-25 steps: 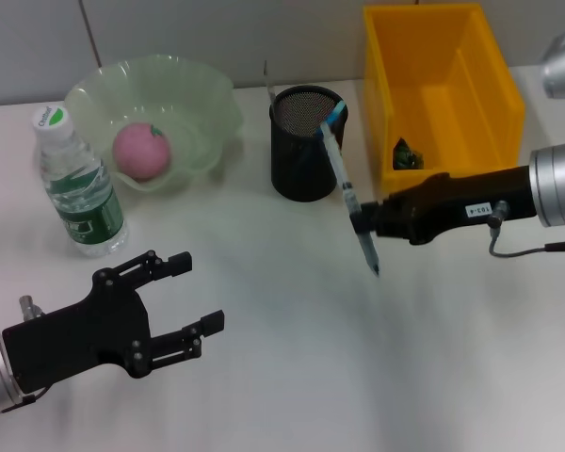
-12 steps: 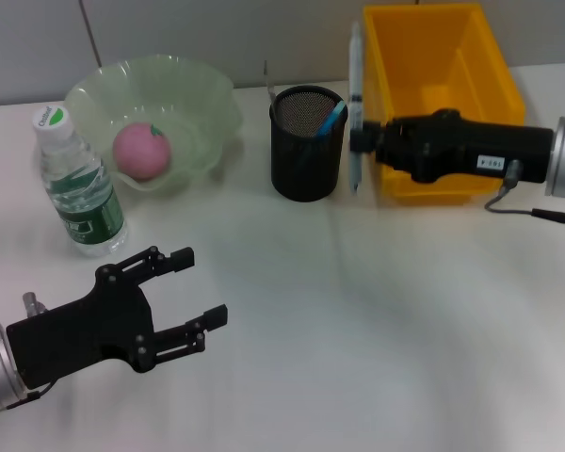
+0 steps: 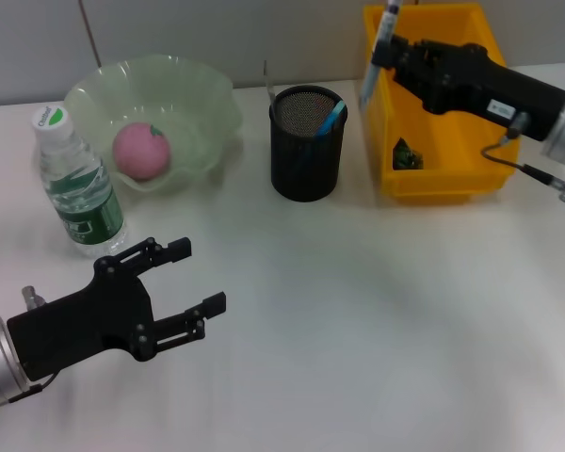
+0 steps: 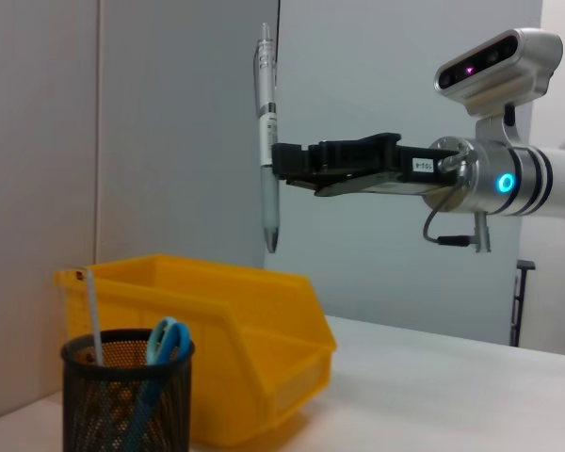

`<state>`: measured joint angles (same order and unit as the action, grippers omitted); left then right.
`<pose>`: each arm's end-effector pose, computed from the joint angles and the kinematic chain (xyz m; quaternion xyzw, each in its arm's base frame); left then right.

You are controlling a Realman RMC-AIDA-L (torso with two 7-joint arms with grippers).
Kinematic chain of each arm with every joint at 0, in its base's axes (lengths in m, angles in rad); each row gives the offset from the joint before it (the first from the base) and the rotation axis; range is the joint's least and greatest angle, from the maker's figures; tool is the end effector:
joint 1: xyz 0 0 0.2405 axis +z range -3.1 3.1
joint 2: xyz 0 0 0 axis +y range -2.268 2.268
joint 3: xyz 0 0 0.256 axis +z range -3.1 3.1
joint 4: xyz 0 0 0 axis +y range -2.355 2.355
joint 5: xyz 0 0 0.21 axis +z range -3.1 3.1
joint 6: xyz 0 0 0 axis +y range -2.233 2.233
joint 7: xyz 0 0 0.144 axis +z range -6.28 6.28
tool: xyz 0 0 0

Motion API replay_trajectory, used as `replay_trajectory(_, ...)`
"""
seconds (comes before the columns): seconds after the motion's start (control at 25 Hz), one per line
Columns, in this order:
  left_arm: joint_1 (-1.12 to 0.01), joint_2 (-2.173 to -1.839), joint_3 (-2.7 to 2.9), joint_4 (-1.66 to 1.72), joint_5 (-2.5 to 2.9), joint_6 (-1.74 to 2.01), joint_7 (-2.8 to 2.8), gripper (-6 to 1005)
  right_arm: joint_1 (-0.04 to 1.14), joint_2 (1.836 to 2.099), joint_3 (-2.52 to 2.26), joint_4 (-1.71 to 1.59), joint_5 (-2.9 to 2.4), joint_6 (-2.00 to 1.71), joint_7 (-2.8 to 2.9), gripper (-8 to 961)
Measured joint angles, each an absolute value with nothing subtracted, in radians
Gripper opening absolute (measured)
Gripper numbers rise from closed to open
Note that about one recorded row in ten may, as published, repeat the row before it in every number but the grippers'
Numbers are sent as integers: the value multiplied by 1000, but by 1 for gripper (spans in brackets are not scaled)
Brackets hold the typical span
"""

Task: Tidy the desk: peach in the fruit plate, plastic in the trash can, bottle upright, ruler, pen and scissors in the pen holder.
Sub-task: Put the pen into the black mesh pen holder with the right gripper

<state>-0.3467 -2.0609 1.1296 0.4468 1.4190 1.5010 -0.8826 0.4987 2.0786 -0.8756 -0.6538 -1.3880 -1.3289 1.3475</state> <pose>-0.2783 0.2753 -0.0391 -0.9209 -0.1160 -0.3263 0.1790 0.2305 0.3735 0.0314 -0.8425 0.2252 0.4093 0.2683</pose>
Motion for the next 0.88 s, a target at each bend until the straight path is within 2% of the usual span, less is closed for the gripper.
replay_trajectory(0.36,-346,-2066,1120,446,1419,1507,-881,801,607,2081,-873,-543,-1337,-1190,1256,126)
replay_trajectory(0.88,-349,-2069,1112,440,1415,1506,-880,801,680,2082,-896,-453,-1282,-1063,1182,126)
